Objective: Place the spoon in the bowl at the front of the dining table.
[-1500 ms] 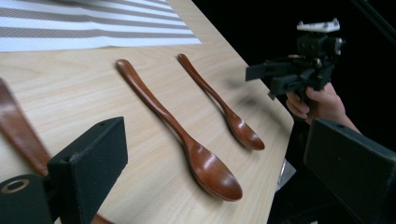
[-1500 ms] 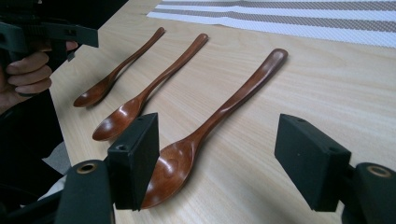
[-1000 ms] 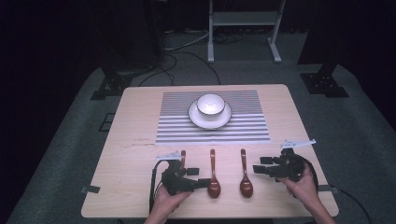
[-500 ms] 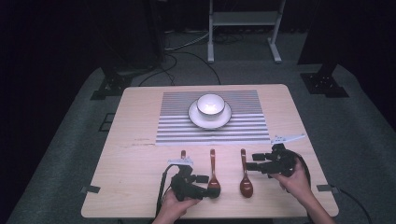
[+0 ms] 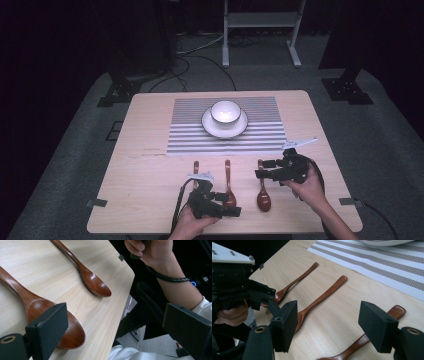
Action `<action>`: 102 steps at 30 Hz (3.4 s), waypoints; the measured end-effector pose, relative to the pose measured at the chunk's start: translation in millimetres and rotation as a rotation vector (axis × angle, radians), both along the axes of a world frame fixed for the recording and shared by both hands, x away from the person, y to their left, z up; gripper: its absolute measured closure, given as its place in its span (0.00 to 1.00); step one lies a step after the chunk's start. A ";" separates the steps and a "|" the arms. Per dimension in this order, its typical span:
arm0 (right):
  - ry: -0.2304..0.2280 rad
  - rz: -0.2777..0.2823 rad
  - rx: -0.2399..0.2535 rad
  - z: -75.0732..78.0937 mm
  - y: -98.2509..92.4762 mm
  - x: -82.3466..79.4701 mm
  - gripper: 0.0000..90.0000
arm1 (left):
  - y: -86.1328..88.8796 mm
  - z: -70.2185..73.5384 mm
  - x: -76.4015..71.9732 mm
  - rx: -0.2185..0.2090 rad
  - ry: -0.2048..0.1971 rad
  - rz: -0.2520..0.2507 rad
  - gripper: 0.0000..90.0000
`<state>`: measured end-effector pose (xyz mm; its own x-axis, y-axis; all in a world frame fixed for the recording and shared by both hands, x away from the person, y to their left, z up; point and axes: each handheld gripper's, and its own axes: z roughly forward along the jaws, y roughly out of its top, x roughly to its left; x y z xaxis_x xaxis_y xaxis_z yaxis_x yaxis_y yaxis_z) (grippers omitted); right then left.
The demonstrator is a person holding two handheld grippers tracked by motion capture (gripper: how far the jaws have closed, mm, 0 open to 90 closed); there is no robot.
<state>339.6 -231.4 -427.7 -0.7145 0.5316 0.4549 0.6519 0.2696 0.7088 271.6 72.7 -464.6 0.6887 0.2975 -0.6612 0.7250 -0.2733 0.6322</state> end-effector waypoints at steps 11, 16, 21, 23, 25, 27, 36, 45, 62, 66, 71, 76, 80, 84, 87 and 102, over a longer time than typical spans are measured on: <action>0.011 0.018 -0.005 2.6 10.8 5.6 0.34 | -7.5 -4.3 -4.5 0.028 0.011 -0.030 0.06; 0.002 0.026 -0.009 6.0 14.6 6.6 0.34 | -8.1 -7.3 -3.5 0.041 0.023 -0.035 0.06; -0.004 0.034 -0.008 9.9 19.4 7.9 0.34 | -11.6 -11.7 -3.7 0.086 0.032 -0.045 0.06; -0.003 0.037 -0.013 9.4 21.7 8.5 0.34 | -13.2 -13.5 -3.5 0.099 0.036 -0.049 0.07; 0.004 0.042 -0.020 7.4 24.6 9.1 0.34 | -13.1 -13.8 -2.9 0.102 0.038 -0.053 0.07; 0.010 0.047 -0.028 5.1 27.6 9.6 0.34 | -13.1 -13.6 -3.1 0.096 0.038 -0.048 0.07; 0.046 0.067 -0.075 -4.6 42.0 17.7 0.34 | -12.9 -13.7 -3.8 0.099 0.037 -0.042 0.07; 0.075 0.074 -0.110 -9.4 52.9 30.4 0.34 | -12.9 -14.1 -3.6 0.097 0.034 -0.044 0.07; 0.105 0.084 -0.159 -16.9 79.2 58.1 0.36 | -12.2 -14.4 -3.9 0.096 0.032 -0.048 0.07; 0.117 0.082 -0.152 -18.7 83.4 62.6 0.39 | -12.1 -14.3 -3.9 0.096 0.033 -0.048 0.07; 0.141 0.069 -0.150 -21.6 86.1 67.0 0.47 | -12.0 -14.3 -4.0 0.098 0.032 -0.048 0.07; 0.174 0.043 -0.142 -25.0 85.2 71.1 0.62 | -11.9 -14.1 -3.9 0.099 0.032 -0.050 0.07; 0.193 0.034 -0.134 -25.2 85.1 71.9 0.71 | -11.7 -14.2 -3.7 0.098 0.035 -0.050 0.07; 0.207 0.031 -0.106 -23.2 83.9 72.1 0.74 | -11.5 -14.2 -3.3 0.098 0.037 -0.053 0.07; 0.217 0.028 -0.082 -19.6 82.7 72.0 0.77 | -11.9 -14.2 -3.3 0.099 0.035 -0.054 0.07; 0.295 0.049 0.077 -5.5 82.5 73.3 0.91 | -9.3 -13.1 -1.6 0.097 0.023 -0.034 0.07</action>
<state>412.9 -148.9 -433.1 -0.5697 0.4556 0.6840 0.8200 0.2588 0.5106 270.0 63.4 -477.7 0.6843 0.3380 -0.6462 0.7285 -0.3570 0.5847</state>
